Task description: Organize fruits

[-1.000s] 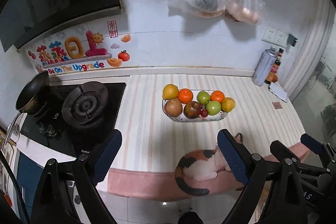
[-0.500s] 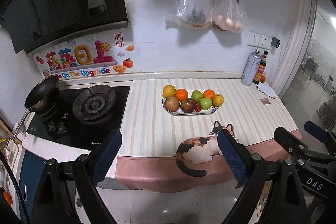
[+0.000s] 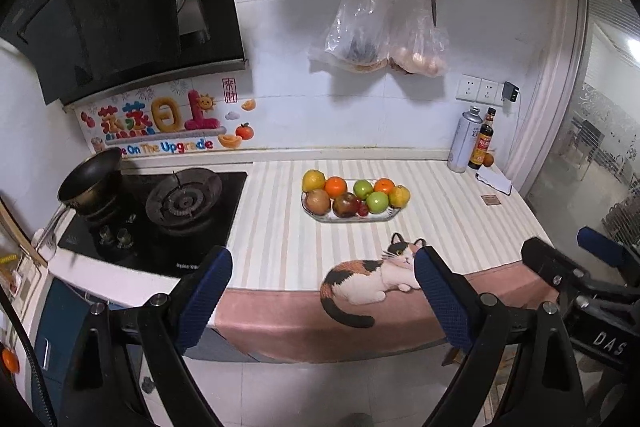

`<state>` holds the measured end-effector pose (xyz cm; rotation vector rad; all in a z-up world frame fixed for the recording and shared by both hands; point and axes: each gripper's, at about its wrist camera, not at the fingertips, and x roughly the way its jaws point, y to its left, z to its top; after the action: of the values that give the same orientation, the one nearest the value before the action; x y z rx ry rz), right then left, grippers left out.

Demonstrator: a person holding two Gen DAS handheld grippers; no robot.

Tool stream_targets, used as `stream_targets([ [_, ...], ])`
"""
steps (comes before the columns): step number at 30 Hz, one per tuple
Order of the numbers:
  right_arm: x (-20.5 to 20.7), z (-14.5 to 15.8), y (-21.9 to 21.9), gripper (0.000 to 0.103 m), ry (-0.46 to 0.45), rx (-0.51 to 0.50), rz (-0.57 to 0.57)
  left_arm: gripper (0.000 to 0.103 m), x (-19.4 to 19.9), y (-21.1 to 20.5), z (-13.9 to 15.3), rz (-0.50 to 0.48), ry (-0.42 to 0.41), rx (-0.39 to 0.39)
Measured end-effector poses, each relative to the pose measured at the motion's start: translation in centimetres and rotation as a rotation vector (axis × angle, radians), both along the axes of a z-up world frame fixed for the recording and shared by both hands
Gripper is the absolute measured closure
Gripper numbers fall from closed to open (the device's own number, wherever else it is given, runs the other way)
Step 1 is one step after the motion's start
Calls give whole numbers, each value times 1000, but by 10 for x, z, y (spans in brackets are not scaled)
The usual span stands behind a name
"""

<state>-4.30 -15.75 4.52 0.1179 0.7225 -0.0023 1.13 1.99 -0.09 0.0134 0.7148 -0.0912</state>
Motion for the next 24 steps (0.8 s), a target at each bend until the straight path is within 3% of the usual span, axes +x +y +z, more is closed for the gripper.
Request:
stream_targets([
  [10,13,-13,-15,5,45,14,22,10,0,-4,-12,49,51,4],
  [24,105,-47,-14,5,137,-19,59,10,75,-6,-29,87,113,47],
])
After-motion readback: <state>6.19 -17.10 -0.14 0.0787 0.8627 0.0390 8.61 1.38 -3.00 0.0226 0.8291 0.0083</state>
